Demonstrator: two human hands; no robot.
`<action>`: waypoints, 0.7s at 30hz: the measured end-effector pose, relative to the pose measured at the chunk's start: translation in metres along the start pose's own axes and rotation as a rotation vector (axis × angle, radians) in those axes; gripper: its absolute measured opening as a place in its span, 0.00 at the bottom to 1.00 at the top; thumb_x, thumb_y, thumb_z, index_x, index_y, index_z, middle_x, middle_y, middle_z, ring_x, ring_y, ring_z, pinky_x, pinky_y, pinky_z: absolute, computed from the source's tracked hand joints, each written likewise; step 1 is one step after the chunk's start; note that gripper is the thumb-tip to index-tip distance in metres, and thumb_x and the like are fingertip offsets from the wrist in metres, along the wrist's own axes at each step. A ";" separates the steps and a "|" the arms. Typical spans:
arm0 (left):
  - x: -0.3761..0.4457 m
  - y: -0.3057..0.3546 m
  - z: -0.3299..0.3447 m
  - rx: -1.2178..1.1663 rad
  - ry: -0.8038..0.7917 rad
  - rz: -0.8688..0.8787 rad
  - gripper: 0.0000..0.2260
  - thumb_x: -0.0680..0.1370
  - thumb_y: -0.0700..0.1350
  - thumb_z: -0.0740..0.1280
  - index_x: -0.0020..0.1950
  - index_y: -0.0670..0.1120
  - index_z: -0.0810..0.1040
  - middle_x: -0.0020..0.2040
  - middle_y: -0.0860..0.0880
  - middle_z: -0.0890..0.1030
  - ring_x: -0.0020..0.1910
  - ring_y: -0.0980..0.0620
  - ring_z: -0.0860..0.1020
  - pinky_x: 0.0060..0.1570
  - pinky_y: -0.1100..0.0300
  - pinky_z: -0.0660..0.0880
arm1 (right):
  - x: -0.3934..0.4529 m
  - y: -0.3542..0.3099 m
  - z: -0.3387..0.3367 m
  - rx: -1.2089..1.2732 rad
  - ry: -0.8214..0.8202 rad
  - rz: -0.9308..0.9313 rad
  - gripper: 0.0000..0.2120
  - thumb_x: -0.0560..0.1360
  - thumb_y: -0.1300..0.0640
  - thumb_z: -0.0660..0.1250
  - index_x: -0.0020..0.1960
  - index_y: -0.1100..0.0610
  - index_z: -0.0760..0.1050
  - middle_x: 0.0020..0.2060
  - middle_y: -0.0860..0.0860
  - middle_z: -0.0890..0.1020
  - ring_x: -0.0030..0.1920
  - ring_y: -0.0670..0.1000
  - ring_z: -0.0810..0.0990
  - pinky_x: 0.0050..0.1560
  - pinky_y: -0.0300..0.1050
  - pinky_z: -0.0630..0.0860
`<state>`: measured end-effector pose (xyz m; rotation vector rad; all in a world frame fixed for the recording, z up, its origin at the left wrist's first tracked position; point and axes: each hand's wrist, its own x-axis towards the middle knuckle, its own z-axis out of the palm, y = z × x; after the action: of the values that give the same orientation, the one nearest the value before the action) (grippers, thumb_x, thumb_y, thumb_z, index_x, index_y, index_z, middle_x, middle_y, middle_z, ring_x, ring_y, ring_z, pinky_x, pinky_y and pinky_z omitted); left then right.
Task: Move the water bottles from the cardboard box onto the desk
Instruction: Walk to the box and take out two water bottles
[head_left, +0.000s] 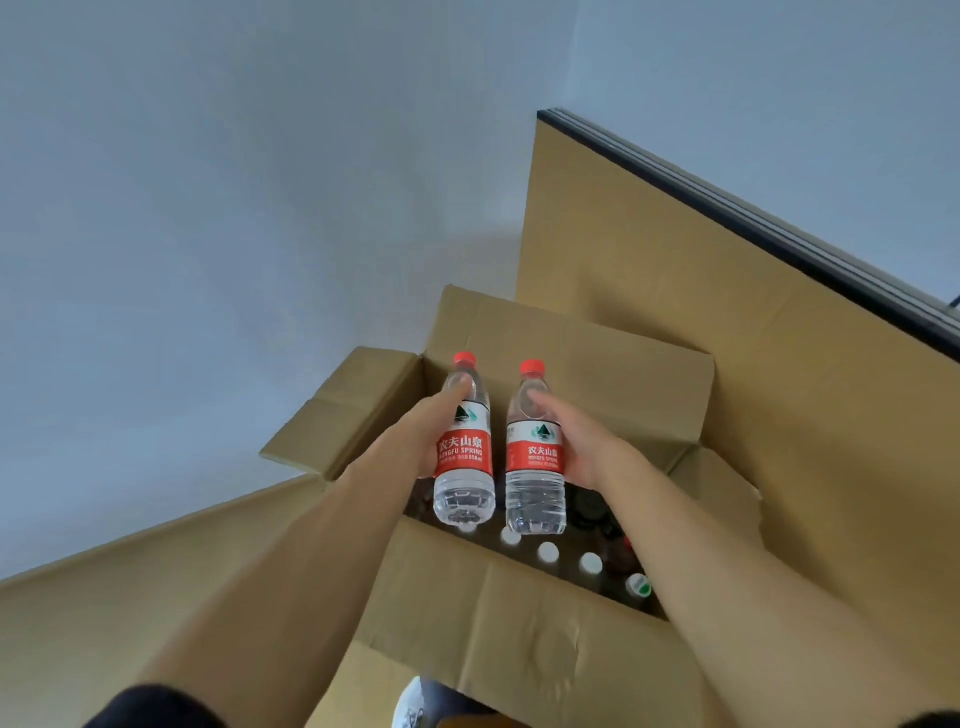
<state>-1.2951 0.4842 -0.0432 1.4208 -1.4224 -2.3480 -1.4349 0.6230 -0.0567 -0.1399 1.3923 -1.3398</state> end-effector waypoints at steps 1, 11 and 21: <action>-0.009 -0.002 -0.006 -0.040 0.013 0.005 0.22 0.79 0.56 0.70 0.64 0.41 0.75 0.45 0.38 0.85 0.39 0.41 0.84 0.46 0.44 0.83 | 0.000 0.000 0.007 -0.018 -0.020 0.012 0.21 0.76 0.45 0.71 0.60 0.59 0.74 0.39 0.57 0.85 0.36 0.55 0.85 0.41 0.50 0.83; -0.118 -0.038 -0.120 -0.180 0.262 0.134 0.20 0.77 0.49 0.73 0.63 0.41 0.73 0.43 0.40 0.85 0.37 0.42 0.84 0.47 0.46 0.83 | -0.009 0.028 0.140 -0.261 -0.263 0.076 0.31 0.69 0.45 0.79 0.66 0.58 0.74 0.55 0.61 0.84 0.51 0.61 0.84 0.60 0.62 0.79; -0.239 -0.121 -0.260 -0.357 0.570 0.200 0.23 0.75 0.49 0.76 0.65 0.44 0.72 0.54 0.37 0.84 0.46 0.39 0.85 0.55 0.36 0.80 | -0.038 0.102 0.317 -0.512 -0.619 0.217 0.29 0.69 0.39 0.75 0.58 0.60 0.76 0.41 0.58 0.85 0.40 0.57 0.84 0.50 0.55 0.82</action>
<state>-0.9233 0.4878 -0.0094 1.5716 -0.8921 -1.7532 -1.1294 0.4924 -0.0173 -0.6672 1.1386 -0.6504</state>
